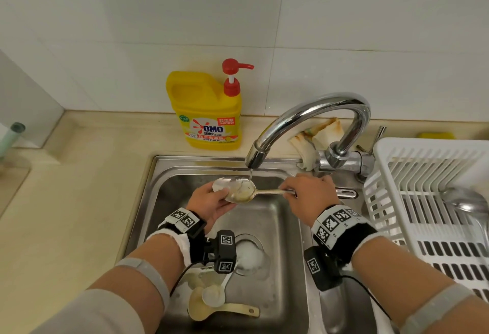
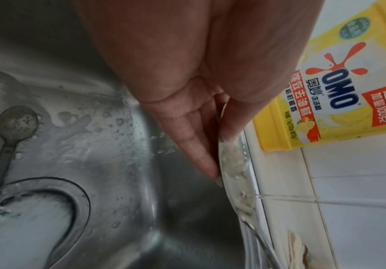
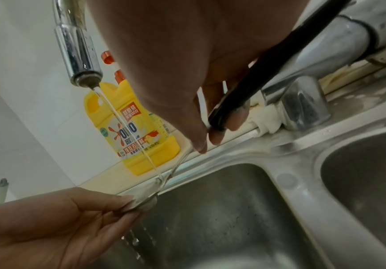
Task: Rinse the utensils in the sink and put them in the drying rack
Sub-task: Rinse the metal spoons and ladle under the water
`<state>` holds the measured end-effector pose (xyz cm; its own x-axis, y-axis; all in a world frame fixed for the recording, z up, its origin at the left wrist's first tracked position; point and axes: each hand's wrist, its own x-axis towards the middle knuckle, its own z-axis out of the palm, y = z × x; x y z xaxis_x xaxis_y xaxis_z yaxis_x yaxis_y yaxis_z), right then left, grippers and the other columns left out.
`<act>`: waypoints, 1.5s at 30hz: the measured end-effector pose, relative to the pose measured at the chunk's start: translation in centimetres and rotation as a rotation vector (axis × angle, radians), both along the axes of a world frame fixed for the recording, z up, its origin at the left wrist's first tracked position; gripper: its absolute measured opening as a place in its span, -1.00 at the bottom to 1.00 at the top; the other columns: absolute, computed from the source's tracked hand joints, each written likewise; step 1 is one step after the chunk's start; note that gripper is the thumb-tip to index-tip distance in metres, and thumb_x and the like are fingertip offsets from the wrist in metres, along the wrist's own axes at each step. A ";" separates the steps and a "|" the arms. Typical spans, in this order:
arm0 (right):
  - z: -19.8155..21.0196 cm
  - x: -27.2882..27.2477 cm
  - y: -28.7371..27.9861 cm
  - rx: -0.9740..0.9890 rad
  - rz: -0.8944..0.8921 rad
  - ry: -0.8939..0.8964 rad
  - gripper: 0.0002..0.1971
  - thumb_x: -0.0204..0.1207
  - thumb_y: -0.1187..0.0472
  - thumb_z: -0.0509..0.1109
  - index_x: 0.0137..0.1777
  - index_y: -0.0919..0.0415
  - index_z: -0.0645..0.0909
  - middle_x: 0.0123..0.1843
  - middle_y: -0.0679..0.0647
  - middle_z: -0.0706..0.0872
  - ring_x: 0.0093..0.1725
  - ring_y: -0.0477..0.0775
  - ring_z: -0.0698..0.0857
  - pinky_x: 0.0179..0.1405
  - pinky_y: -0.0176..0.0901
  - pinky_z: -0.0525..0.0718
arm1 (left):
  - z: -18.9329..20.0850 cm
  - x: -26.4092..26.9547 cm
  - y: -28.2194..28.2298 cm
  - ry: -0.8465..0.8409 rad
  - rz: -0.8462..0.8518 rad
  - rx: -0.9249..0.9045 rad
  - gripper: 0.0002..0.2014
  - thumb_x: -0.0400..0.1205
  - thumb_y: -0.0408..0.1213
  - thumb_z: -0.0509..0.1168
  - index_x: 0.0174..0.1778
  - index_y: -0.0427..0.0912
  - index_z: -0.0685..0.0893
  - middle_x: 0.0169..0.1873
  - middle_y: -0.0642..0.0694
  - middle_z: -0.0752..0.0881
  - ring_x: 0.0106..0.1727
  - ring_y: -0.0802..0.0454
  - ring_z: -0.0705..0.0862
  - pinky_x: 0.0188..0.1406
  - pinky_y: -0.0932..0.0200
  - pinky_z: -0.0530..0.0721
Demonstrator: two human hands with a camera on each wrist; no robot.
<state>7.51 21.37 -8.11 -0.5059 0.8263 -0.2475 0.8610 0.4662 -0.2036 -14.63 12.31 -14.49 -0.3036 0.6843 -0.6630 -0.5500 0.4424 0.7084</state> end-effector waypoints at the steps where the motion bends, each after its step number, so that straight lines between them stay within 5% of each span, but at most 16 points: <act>1: -0.2 -0.2 0.0 -0.009 -0.003 0.008 -0.81 0.69 -0.04 0.25 0.21 -0.23 0.64 0.09 -0.20 0.67 0.14 -0.06 0.65 0.34 0.05 0.33 | 0.0 -0.2 -0.1 0.007 0.003 0.002 -0.71 0.73 -0.53 0.22 0.38 -0.35 0.60 0.19 -0.39 0.76 0.19 -0.28 0.78 0.06 -0.03 0.82; 9: -2.0 -2.2 0.5 -0.114 -0.026 0.082 -0.84 0.64 -0.14 0.31 0.05 -0.18 0.69 -0.07 -0.16 0.58 0.03 -0.02 0.65 0.27 0.03 0.56 | 0.9 -2.9 -0.9 0.161 0.082 0.025 -0.86 0.70 -0.45 0.33 0.12 -0.36 0.73 0.05 -0.38 0.81 0.08 -0.21 0.83 -0.11 0.11 0.84; 13: -2.6 -4.0 0.3 -0.157 -0.001 0.117 -0.82 0.64 -0.18 0.29 0.02 -0.19 0.68 -0.06 -0.15 0.65 0.05 -0.01 0.64 0.22 0.03 0.56 | 1.1 -5.3 -1.6 0.285 0.106 0.008 -0.90 0.68 -0.39 0.35 0.02 -0.32 0.75 0.04 -0.39 0.81 0.14 -0.29 0.81 0.17 -0.20 0.78; 16: -3.0 -5.5 0.2 -0.174 0.038 0.164 -0.82 0.62 -0.22 0.27 -0.06 -0.23 0.64 -0.08 -0.16 0.69 0.03 -0.01 0.66 0.21 0.08 0.60 | 1.6 -6.5 -2.4 0.356 0.161 0.015 -0.92 0.67 -0.39 0.37 -0.07 -0.30 0.77 0.01 -0.39 0.82 0.10 -0.28 0.82 0.20 -0.27 0.75; 24: -2.9 -8.6 -0.1 -0.240 0.113 0.279 -0.70 0.70 -0.13 0.24 0.31 -0.22 0.71 0.20 -0.07 0.79 0.22 0.04 0.70 0.29 0.05 0.64 | 2.9 -8.7 -4.5 0.469 0.277 -0.013 -0.80 0.43 -0.04 0.50 -0.34 -0.11 0.84 -0.10 -0.34 0.83 0.09 -0.30 0.81 0.14 -0.28 0.78; 28: -2.6 -8.5 0.1 -0.221 0.124 0.247 -0.67 0.75 -0.10 0.15 0.31 -0.15 0.70 0.22 -0.06 0.78 0.23 0.09 0.70 0.31 0.11 0.62 | 3.0 -8.7 -4.6 0.464 0.293 -0.004 -0.84 0.62 -0.26 0.43 -0.29 -0.13 0.82 -0.10 -0.31 0.83 0.09 -0.30 0.81 0.15 -0.28 0.77; 34: -2.9 -6.8 1.0 -0.154 0.037 0.126 -0.59 0.78 -0.09 0.01 0.11 0.02 0.69 0.04 0.01 0.78 0.11 0.15 0.71 0.21 0.02 0.57 | 2.4 -8.0 -4.1 0.449 0.240 -0.007 -0.88 0.61 -0.26 0.43 -0.24 -0.10 0.82 -0.05 -0.30 0.84 0.12 -0.28 0.80 0.17 -0.30 0.76; 45: -2.4 -7.0 0.8 -0.075 0.147 -0.037 -0.66 0.74 -0.17 -0.01 0.01 -0.12 0.58 -0.01 -0.08 0.70 0.08 0.07 0.66 0.26 0.13 0.39 | 1.5 -4.7 -2.7 0.352 0.069 -0.009 -0.91 0.67 -0.37 0.34 -0.01 -0.25 0.75 0.06 -0.35 0.81 0.16 -0.28 0.79 0.20 -0.30 0.75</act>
